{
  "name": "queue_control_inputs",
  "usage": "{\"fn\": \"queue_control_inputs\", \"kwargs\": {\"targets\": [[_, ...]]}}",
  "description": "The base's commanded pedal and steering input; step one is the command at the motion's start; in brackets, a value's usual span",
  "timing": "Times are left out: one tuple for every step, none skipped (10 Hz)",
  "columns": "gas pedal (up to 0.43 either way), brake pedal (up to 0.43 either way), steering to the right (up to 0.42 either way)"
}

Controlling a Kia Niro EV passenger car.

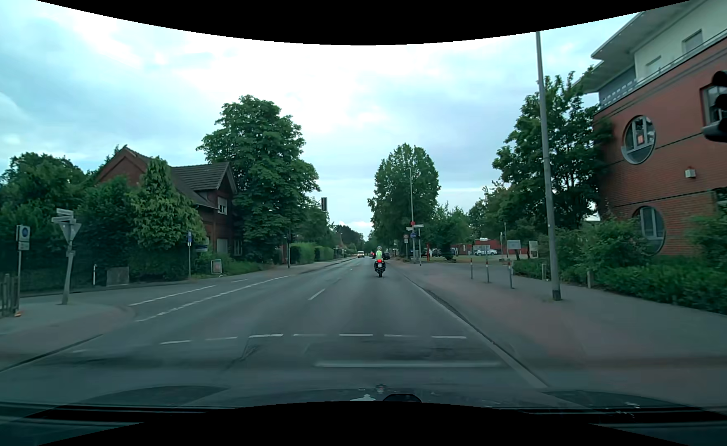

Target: Follow the waypoints while adhering to traffic rules and regulations

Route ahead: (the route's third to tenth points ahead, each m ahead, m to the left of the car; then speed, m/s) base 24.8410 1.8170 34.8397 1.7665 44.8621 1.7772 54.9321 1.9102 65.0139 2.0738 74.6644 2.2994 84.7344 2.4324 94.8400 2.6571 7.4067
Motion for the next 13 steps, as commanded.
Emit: {"fn": "queue_control_inputs", "kwargs": {"targets": [[0.130,0.000,0.000],[0.130,0.000,0.000],[0.130,0.000,0.000],[0.130,0.000,0.000],[0.130,0.000,0.000],[0.130,0.000,0.000],[0.130,0.000,0.001],[0.130,0.000,0.001],[0.130,0.000,0.001],[0.130,0.000,0.001],[0.130,0.000,0.001],[0.130,0.000,0.000],[0.130,0.000,0.000]]}}
